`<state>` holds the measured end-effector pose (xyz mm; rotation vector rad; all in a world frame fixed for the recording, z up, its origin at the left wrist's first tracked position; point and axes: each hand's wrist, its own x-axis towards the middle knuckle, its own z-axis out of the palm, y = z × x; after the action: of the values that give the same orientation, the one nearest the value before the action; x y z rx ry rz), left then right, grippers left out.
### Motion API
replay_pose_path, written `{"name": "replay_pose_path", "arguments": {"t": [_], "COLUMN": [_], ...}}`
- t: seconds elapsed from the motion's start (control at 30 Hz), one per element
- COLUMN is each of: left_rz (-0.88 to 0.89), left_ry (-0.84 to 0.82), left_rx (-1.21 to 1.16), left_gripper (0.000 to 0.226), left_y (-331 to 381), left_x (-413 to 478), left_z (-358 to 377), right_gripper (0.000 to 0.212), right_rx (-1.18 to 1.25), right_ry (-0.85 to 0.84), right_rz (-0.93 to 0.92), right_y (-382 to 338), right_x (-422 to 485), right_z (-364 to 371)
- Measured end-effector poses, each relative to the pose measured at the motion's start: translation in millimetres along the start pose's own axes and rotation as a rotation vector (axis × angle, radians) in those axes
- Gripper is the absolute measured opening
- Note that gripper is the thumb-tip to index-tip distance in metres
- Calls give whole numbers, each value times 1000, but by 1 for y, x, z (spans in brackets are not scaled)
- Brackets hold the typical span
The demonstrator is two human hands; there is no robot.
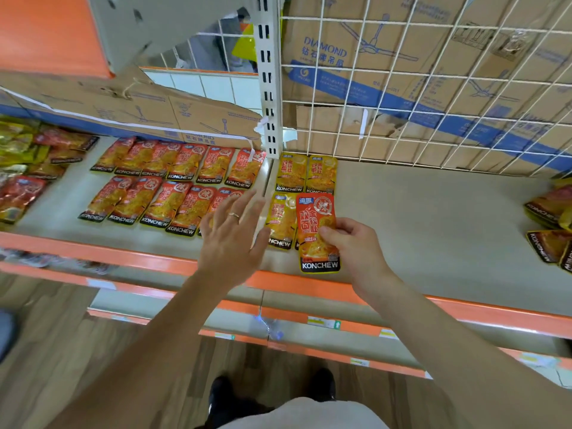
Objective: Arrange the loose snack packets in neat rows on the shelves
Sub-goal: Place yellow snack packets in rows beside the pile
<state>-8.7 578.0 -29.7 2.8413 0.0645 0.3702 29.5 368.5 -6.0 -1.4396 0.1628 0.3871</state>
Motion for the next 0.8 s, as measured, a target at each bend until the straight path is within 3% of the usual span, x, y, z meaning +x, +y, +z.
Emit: {"name": "replay_pose_path", "arguments": {"t": [0.43,0.6,0.8], "left_rz": [46,73,77], "left_ry": [26,52,46], "left_rx": [102,137,157], "left_gripper": [62,61,62], "left_y": [-142,-212,-269], "left_x": [-62,-80,-93], "left_z": [-79,-110,-139], "right_gripper": [14,11,29], "right_rx": [-69,-57,-170], "right_ry": [-18,-97,-105], "right_rz": [-20,-51,-62], "right_y": [0,7,16], "right_x": [-35,-45,-43], "right_z": [164,232,303]}}
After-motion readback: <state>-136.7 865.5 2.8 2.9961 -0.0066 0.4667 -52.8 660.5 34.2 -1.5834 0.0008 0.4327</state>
